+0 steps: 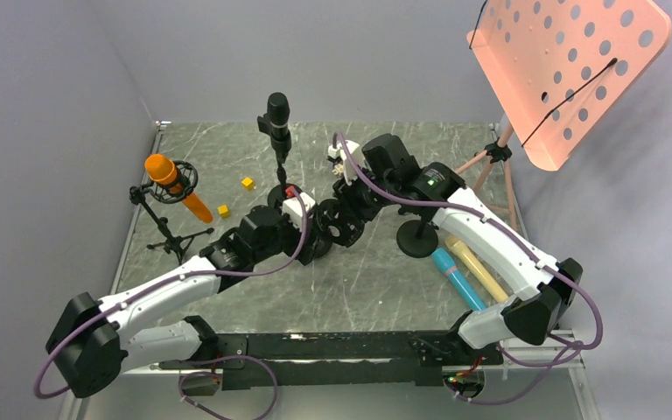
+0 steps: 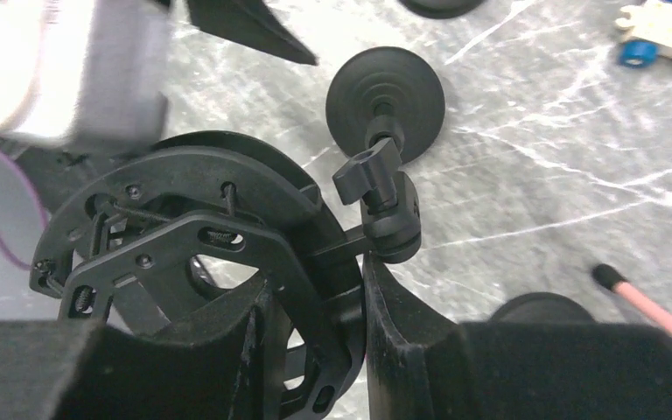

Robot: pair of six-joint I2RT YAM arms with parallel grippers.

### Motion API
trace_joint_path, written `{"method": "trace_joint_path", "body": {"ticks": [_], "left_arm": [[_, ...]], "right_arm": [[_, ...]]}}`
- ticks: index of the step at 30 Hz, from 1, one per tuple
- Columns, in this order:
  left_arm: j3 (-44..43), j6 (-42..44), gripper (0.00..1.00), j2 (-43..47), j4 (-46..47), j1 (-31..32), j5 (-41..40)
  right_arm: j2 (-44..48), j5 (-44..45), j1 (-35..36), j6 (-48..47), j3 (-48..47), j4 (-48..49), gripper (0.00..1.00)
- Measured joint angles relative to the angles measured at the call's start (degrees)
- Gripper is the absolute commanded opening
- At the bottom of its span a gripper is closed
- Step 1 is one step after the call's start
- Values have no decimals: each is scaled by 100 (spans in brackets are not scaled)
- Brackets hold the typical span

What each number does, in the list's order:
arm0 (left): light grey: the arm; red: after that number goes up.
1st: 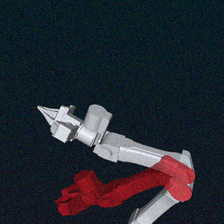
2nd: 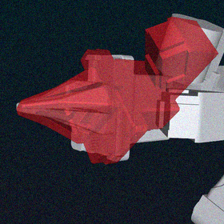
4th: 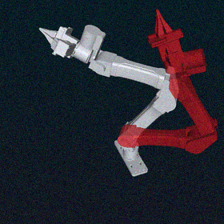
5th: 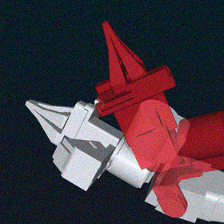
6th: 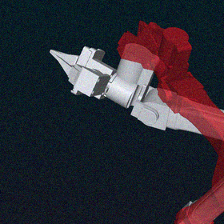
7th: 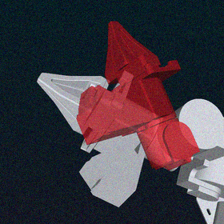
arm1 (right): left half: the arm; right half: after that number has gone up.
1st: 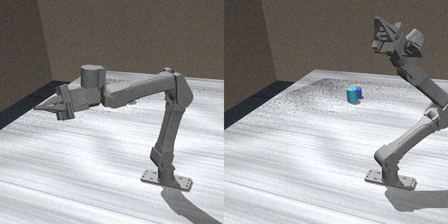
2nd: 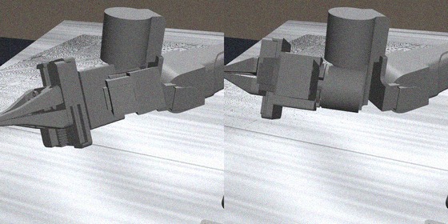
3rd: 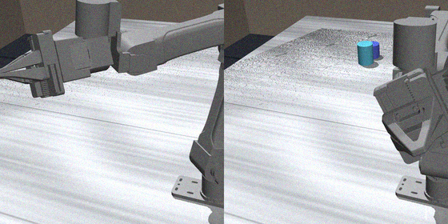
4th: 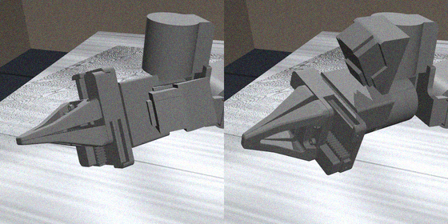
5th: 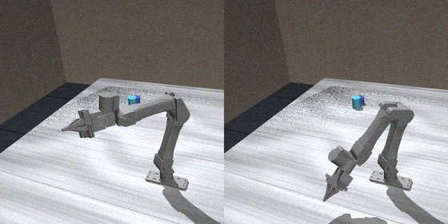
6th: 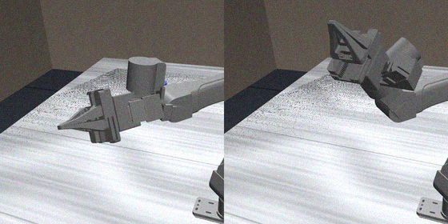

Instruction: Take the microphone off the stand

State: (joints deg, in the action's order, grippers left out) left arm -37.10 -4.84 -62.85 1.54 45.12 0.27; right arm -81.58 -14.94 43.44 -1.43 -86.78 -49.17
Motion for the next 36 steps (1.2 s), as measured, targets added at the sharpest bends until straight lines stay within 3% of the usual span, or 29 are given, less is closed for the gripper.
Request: {"method": "trace_joint_path", "body": {"ticks": [11, 18, 27, 36], "left_arm": [[-743, 1471, 86, 1491, -1377, -258, 1357], [-1250, 2243, 87, 2184, -1650, -343, 2168], [-1740, 2658, 85, 1613, -1451, -343, 3117], [-1550, 2964, 79, 706, -1115, -343, 3202]], "right_arm": [[-553, 155, -61, -1073, -1296, -852, 0], [-1156, -87, -59, -1652, -1871, -1781, 0], [-1298, -323, -59, -1967, -1967, -2168, 0], [-1512, -442, -61, -2114, -2103, -2109, 0]]}}
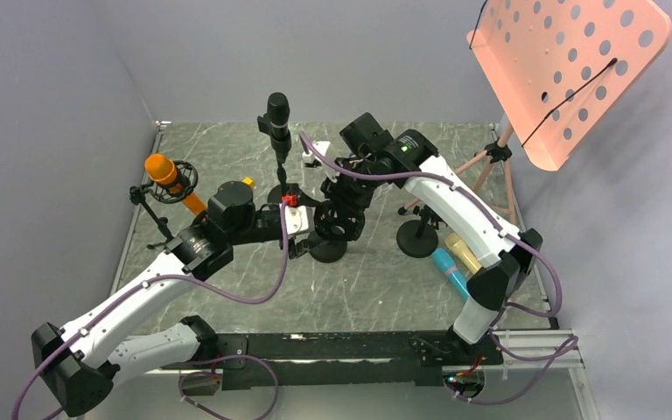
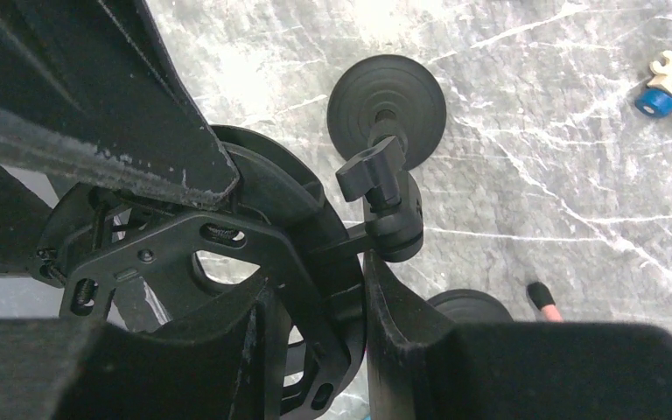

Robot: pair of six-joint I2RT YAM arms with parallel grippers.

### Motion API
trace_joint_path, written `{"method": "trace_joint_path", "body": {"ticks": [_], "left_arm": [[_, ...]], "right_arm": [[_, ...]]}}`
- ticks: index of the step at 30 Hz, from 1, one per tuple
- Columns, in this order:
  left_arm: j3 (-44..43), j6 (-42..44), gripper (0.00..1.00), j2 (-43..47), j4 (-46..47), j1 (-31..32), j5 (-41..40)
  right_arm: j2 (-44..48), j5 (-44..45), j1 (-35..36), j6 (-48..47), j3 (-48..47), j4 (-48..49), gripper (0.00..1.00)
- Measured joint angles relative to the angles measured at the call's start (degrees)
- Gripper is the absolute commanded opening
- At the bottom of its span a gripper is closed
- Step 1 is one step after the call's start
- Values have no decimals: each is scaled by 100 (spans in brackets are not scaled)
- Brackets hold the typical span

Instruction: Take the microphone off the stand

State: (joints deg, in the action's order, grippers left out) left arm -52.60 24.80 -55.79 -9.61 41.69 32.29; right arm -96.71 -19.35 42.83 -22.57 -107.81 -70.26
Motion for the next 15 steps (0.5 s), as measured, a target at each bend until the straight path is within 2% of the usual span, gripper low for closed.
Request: {"method": "trace_joint_path", "body": {"ticks": [9, 15], "left_arm": [[861, 603, 75, 44, 422, -35, -140], [1543, 743, 76, 138, 828, -48, -210]], "right_arm": [[-612, -76, -9, -20, 131, -59, 0], [-1005, -258, 9, 11, 302, -63, 0]]}}
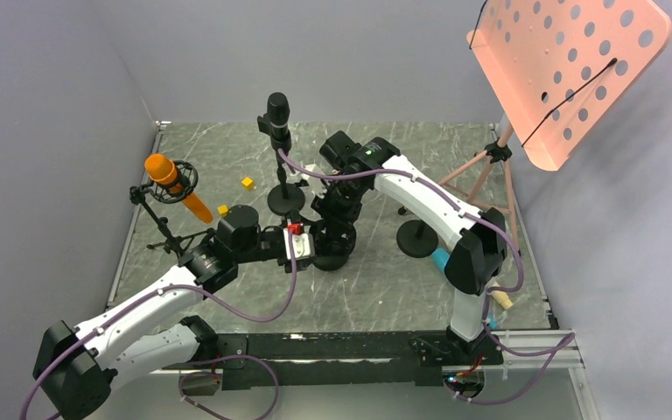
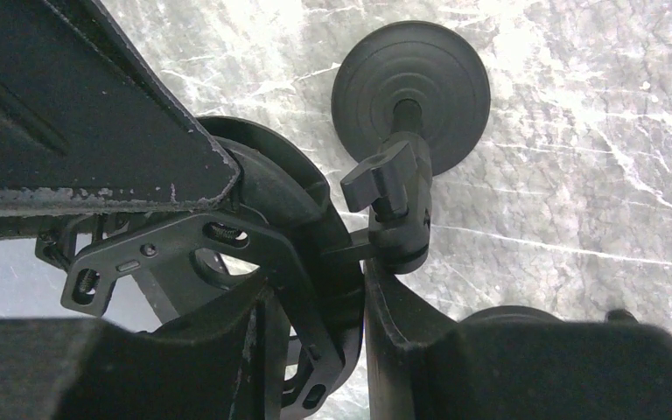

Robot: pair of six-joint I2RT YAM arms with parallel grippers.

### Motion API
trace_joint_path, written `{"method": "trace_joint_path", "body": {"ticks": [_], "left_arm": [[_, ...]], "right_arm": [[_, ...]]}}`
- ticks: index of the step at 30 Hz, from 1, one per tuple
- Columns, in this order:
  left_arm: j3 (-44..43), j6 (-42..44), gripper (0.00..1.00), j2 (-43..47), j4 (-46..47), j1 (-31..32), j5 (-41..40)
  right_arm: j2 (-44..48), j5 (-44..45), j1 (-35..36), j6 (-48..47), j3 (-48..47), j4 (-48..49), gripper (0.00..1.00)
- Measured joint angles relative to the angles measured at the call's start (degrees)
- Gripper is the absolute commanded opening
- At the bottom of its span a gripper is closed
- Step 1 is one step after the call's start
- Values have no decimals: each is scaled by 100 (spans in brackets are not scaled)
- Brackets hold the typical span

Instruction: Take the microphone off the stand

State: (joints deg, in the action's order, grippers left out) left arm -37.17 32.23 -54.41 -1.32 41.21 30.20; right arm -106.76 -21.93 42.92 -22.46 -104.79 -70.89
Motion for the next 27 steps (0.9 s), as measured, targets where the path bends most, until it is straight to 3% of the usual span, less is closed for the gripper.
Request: {"method": "trace_joint_path", "body": {"ticks": [4, 9, 20, 21, 23, 25, 27], "left_arm": [[85, 11, 85, 101, 83, 0, -74], [-149, -61, 88, 310, -411, 11, -376], [-535, -44, 88, 1014, -1366, -490, -791], [-535, -55, 88, 1019, -1440, -544, -796], [-535, -105, 88, 1021, -1558, -660, -787], [-538, -192, 88, 1038, -1665, -809, -756], [-546, -297, 89, 1060, -1731, -966, -741]], "right_arm": [[2, 15, 9, 50, -4, 24, 0], [-7, 225, -129, 321, -131, 120, 0], [-321, 1449, -1755, 470, -750, 461, 0], [-437, 1495, -1862, 470, -890, 459, 4], [-629, 1556, -1989, 472, -1071, 474, 35], [-868, 1617, -2074, 474, -1235, 472, 57], [-992, 1663, -2107, 507, -1410, 479, 70]]}}
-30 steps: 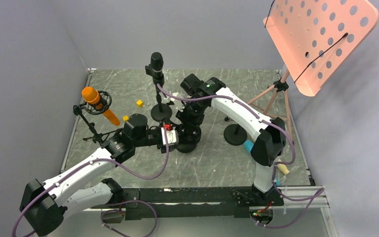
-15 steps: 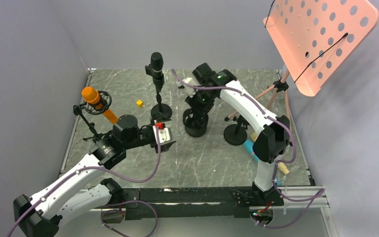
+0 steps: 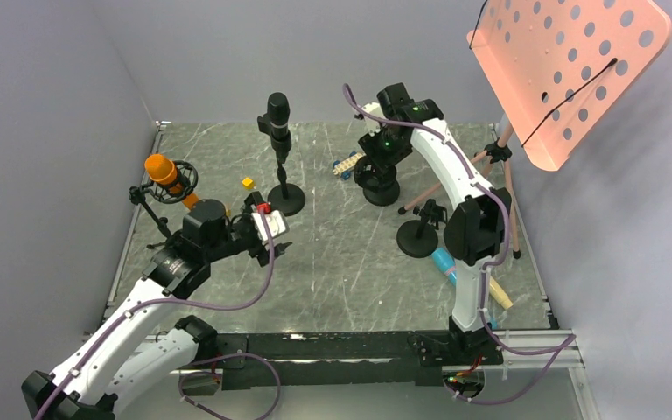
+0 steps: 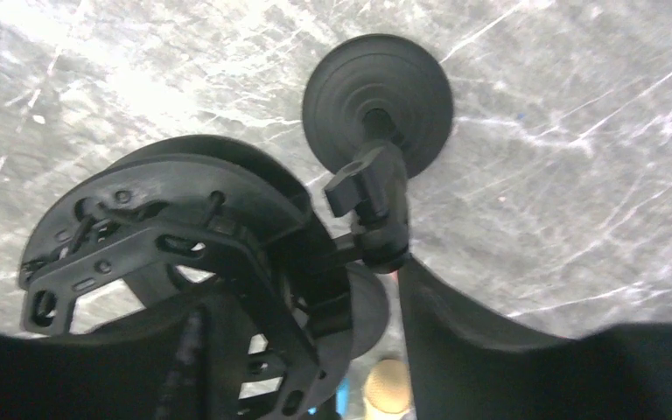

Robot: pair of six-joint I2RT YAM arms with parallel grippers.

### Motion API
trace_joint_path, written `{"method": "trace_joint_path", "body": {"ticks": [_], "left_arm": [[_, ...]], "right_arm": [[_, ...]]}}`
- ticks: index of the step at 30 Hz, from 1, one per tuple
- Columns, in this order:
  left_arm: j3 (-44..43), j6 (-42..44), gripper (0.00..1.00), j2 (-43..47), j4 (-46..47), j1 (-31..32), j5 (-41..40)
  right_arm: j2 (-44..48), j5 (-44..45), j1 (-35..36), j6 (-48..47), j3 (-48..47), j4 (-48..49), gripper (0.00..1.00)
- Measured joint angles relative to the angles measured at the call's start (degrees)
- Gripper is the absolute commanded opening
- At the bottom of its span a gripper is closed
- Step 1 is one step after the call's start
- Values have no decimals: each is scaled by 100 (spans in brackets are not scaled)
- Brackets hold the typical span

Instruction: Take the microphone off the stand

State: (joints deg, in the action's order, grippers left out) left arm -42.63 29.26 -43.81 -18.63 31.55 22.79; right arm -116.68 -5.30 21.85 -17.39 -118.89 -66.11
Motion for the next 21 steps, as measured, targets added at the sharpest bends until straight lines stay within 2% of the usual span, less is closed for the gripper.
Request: {"method": "trace_joint_path", "body": {"ticks": [4, 11, 13, 17, 21], "left_arm": [[-66, -184, 89, 66, -114, -304, 28], [-415, -304, 89, 175, -409, -671, 105], [-540, -302, 89, 188, -490, -758, 144], [-730, -234, 89, 216, -640, -920, 208], [-752, -205, 88, 227, -721, -1141, 431]], "right_arm": [[-11, 28, -7, 17, -249, -46, 83], [-109, 48, -7, 20, -1976, -452, 84], [83, 0, -7, -11, -2079, -411, 84], [1123, -540, -7, -138, -839, 57, 89], [2706, -1552, 17, -109, 1410, 1604, 93]]}}
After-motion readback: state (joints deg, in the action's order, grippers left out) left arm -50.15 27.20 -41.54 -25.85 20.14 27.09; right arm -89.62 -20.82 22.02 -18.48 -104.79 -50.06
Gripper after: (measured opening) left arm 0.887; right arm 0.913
